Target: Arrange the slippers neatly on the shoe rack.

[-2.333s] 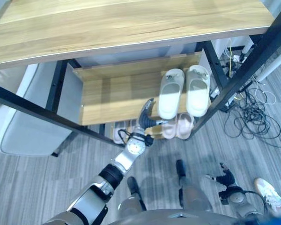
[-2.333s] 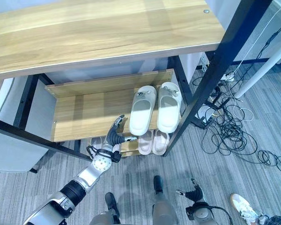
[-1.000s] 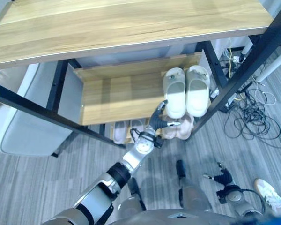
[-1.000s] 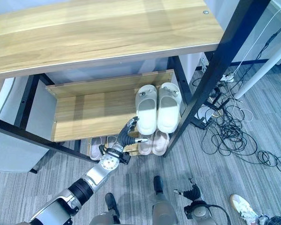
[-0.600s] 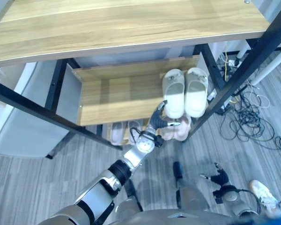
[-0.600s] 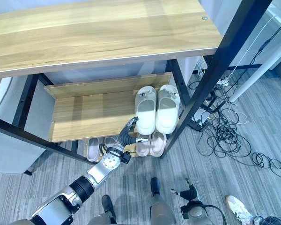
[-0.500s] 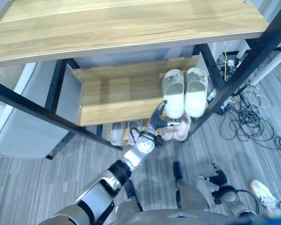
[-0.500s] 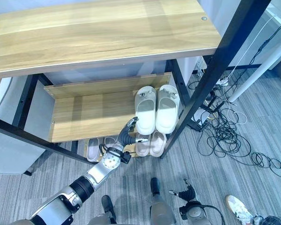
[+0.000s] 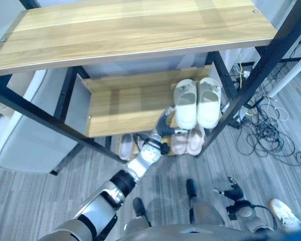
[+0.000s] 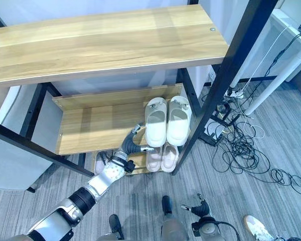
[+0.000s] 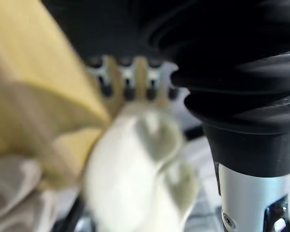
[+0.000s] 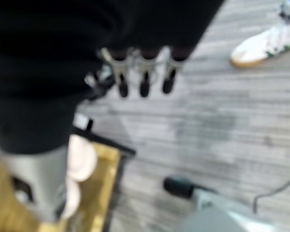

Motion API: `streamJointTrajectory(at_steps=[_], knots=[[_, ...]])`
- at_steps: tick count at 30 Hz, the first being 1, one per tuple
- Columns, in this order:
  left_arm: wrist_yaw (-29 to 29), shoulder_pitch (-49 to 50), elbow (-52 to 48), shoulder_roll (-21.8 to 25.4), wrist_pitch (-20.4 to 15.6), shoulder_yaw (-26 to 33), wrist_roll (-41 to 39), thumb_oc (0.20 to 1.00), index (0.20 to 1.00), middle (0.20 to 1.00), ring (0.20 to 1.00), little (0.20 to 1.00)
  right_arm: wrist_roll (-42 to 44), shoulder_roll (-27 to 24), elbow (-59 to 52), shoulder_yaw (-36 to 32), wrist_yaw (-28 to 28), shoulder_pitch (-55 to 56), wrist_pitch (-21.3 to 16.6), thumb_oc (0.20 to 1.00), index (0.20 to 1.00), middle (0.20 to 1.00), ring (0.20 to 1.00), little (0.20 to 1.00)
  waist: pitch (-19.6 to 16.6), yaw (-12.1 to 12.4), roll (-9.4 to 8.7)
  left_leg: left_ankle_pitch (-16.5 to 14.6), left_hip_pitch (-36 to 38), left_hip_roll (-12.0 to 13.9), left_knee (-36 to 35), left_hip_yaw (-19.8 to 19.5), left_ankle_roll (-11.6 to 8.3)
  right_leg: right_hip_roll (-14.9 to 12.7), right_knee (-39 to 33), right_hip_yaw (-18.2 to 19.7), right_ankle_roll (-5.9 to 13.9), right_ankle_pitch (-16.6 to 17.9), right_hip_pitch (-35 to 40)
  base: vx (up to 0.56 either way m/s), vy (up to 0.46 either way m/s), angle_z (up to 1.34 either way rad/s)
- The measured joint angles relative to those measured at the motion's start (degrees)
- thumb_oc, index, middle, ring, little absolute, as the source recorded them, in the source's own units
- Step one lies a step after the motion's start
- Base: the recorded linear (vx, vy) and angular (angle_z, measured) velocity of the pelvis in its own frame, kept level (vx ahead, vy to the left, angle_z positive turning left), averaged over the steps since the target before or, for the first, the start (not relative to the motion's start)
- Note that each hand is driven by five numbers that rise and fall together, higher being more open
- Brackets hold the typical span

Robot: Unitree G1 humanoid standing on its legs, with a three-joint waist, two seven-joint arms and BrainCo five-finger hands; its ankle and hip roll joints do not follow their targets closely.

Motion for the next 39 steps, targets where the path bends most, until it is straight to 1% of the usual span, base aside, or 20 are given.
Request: streamJointTrajectory(at_steps=[4,9,11,13,14,15,17,20,21,23,25,29,31,32,33,35,36,37,38,39], knots=[[0.0,1.3,-6.1,1.6,0.1,2.3,0.0,1.000,1.000,1.000,1.000,1.000,0.0,0.1,0.9,-0.6,0.1,0.3,0.0,1.000,1.000,1.000,1.000,1.000,-0.2,0.8,0.24,0.0,0.0,0.0,0.0,0.0,0.00,-0.1,0.0,-0.2,0.00,0.0,0.0,0.00,0.000,0.00],[-0.9,4.6,-9.0,4.7,0.2,4.6,-0.1,1.000,1.000,1.000,1.000,1.000,0.0,0.0,2.0,-1.1,0.2,0.4,0.1,1.000,1.000,1.000,1.000,1.000,-0.2,1.8,0.41,0.2,-0.1,0.0,0.0,-0.2,0.32,-0.1,0.0,-0.5,-0.06,-0.1,0.1,0.00,0.002,-0.01],[-2.1,11.8,-19.3,9.3,-0.6,8.1,-0.1,1.000,1.000,1.000,1.000,1.000,-0.1,0.1,1.9,-2.4,0.3,0.6,-0.1,1.000,1.000,1.000,1.000,1.000,-0.2,1.2,0.44,0.2,-0.1,0.1,0.0,0.0,0.26,0.1,0.0,-0.3,-0.08,0.0,-0.1,0.00,0.020,-0.05],[-3.7,22.0,-29.9,15.5,-4.3,12.9,-1.4,1.000,1.000,1.000,1.000,1.000,-0.1,-0.7,1.9,-4.5,0.2,2.4,0.0,1.000,1.000,1.000,1.000,1.000,-0.5,2.4,0.99,0.2,0.0,0.1,0.0,-0.1,0.19,0.1,0.0,-0.4,0.07,-0.2,0.0,-0.01,0.013,0.02],[-4.1,26.5,-32.8,18.0,-5.1,15.2,-2.1,1.000,1.000,1.000,1.000,1.000,-0.1,-1.3,1.9,-4.9,0.2,3.3,0.0,1.000,1.000,1.000,1.000,1.000,-0.6,2.7,1.21,0.2,0.0,0.1,0.0,-0.1,0.15,0.1,0.0,-0.5,0.13,-0.2,0.1,-0.01,0.029,0.04],[-5.4,32.6,-35.0,21.2,-6.0,18.0,-4.2,1.000,1.000,1.000,1.000,1.000,-0.2,-1.9,2.0,-5.6,0.2,4.5,0.0,1.000,1.000,1.000,1.000,1.000,-0.6,4.0,1.56,0.1,0.0,-0.1,0.0,-0.2,0.17,0.1,-0.1,-0.5,0.22,-0.3,0.1,-0.01,0.024,0.07],[-6.9,38.0,-35.2,23.4,-6.4,19.8,-7.5,1.000,1.000,1.000,1.000,1.000,-0.4,-2.3,3.0,-6.2,0.1,5.1,0.0,1.000,1.000,1.000,1.000,1.000,-0.6,5.0,1.93,-0.2,0.0,-0.3,0.0,-0.6,-0.11,-0.2,-0.1,-0.5,0.29,-0.4,0.0,-0.01,0.018,0.11],[-9.3,40.9,-35.1,23.7,-7.0,19.3,-11.6,1.000,1.000,1.000,1.000,1.000,-0.7,-2.3,4.6,-6.7,0.2,5.0,0.0,1.000,1.000,1.000,1.000,1.000,-0.5,6.2,2.30,-0.2,-0.5,-0.5,0.0,-1.8,-0.20,-0.8,0.1,-1.2,0.35,-0.4,0.1,0.00,0.019,0.12],[-11.9,43.4,-36.0,25.0,-8.3,19.8,-15.1,1.000,1.000,1.000,1.000,1.000,-0.7,-2.2,4.8,-7.3,0.7,5.1,-0.2,1.000,1.000,1.000,1.000,1.000,-0.5,6.6,2.32,-0.2,-0.6,-0.6,0.0,-2.1,-0.25,-1.0,0.1,-1.5,0.36,-0.4,0.1,0.01,0.007,0.07],[-14.1,46.5,-36.6,27.1,-8.7,20.8,-18.8,1.000,1.000,1.000,1.000,1.000,-0.7,-2.3,5.2,-7.9,0.7,5.5,-0.1,1.000,1.000,1.000,1.000,1.000,-0.5,6.1,2.56,-0.1,-0.9,-0.6,0.0,-3.1,-0.29,-0.9,0.1,-1.7,0.41,-0.3,0.0,0.00,0.005,0.03],[-15.3,47.9,-36.5,27.2,-8.7,20.7,-20.7,1.000,1.000,1.000,1.000,1.000,-0.7,-2.3,5.9,-7.9,0.9,6.1,0.0,1.000,1.000,1.000,1.000,1.000,-0.3,6.8,2.99,0.0,-1.0,-0.5,0.0,-3.3,-0.34,-0.7,0.0,-1.7,0.41,-0.3,0.1,0.00,0.014,0.05],[-17.2,46.7,-25.9,28.1,-9.3,16.5,-21.1,1.000,1.000,1.000,1.000,1.000,-0.7,-2.3,5.8,-7.8,1.4,5.3,-0.2,1.000,1.000,1.000,1.000,1.000,-0.5,6.3,3.53,0.0,-1.0,-0.3,0.0,-3.5,-0.48,-0.4,-0.2,-1.7,0.50,-0.3,0.2,0.00,0.000,0.00],[-18.5,44.3,-15.6,27.5,-9.5,12.9,-18.9,1.000,1.000,1.000,1.000,1.000,-0.7,-2.5,5.8,-7.6,1.5,4.7,-0.3,1.000,1.000,1.000,1.000,1.000,-0.7,6.1,3.73,0.1,-0.9,-0.3,0.0,-3.5,-0.49,-0.4,-0.2,-1.7,0.51,-0.3,0.3,0.01,0.015,-0.01],[-18.8,42.1,-3.0,25.0,-8.3,10.3,-14.3,1.000,1.000,1.000,1.000,1.000,-0.7,-2.9,6.0,-7.5,2.0,4.0,-0.5,1.000,1.000,1.000,1.000,1.000,-0.9,5.2,3.88,0.1,-0.9,-0.3,0.0,-3.5,-0.50,-0.5,-0.2,-1.7,0.48,-0.3,0.3,0.02,0.033,-0.03],[-19.3,41.5,4.9,22.4,-7.2,10.2,-11.4,1.000,1.000,1.000,1.000,1.000,-0.6,-3.1,6.1,-7.4,2.2,3.3,-0.6,1.000,1.000,1.000,1.000,1.000,-0.9,4.6,3.83,0.0,-0.7,-0.3,0.0,-3.4,-0.52,-0.5,-0.2,-1.7,0.46,-0.3,0.3,0.02,0.035,-0.05],[-20.0,41.9,11.5,20.2,-4.4,9.7,-8.4,1.000,1.000,1.000,1.000,1.000,-0.6,-3.4,5.8,-7.3,2.7,3.1,-0.8,1.000,1.000,1.000,1.000,1.000,-0.6,3.8,3.27,0.2,-0.6,-0.4,0.0,-3.3,-0.83,-0.5,-0.3,-1.6,0.45,-0.3,0.3,0.03,0.037,-0.03],[-20.6,41.8,17.3,17.7,-5.3,10.8,-6.4,1.000,1.000,1.000,1.000,1.000,-0.6,-3.7,6.0,-7.3,2.9,3.1,-0.8,1.000,1.000,1.000,1.000,1.000,-0.6,3.7,3.07,0.2,-0.5,-0.5,0.0,-3.2,-0.89,-0.5,-0.2,-1.6,0.45,-0.3,0.4,0.02,0.047,0.00],[-20.2,38.2,38.2,8.3,-4.3,16.3,-2.0,1.000,1.000,1.000,1.000,1.000,-0.6,-4.5,7.7,-7.7,3.7,3.1,-0.7,1.000,1.000,1.000,1.000,1.000,-1.1,3.5,2.94,-0.2,0.5,-0.5,0.0,-3.1,-1.12,-0.7,-0.1,-1.5,0.26,-0.7,1.1,0.00,0.030,-0.01],[-19.8,36.6,53.4,4.3,-1.9,18.2,4.0,1.000,1.000,1.000,1.000,1.000,-0.7,-4.5,10.3,-7.9,4.6,3.3,-0.5,1.000,1.000,1.000,1.000,1.000,-2.3,3.6,1.99,-0.5,0.4,-0.5,0.0,-3.1,-1.09,-0.4,0.3,-1.5,-0.15,-1.1,0.7,-0.01,0.047,0.00],[-19.7,37.8,52.3,4.7,-1.5,18.3,4.7,1.000,1.000,1.000,1.000,1.000,-0.7,-4.6,10.7,-8.8,4.9,3.3,-0.4,1.000,1.000,1.000,1.000,1.000,-2.4,4.1,1.84,-0.6,0.0,-0.6,0.0,-3.2,-0.85,-0.5,1.5,-1.5,-0.26,-1.5,-0.3,-0.01,0.040,0.00]])
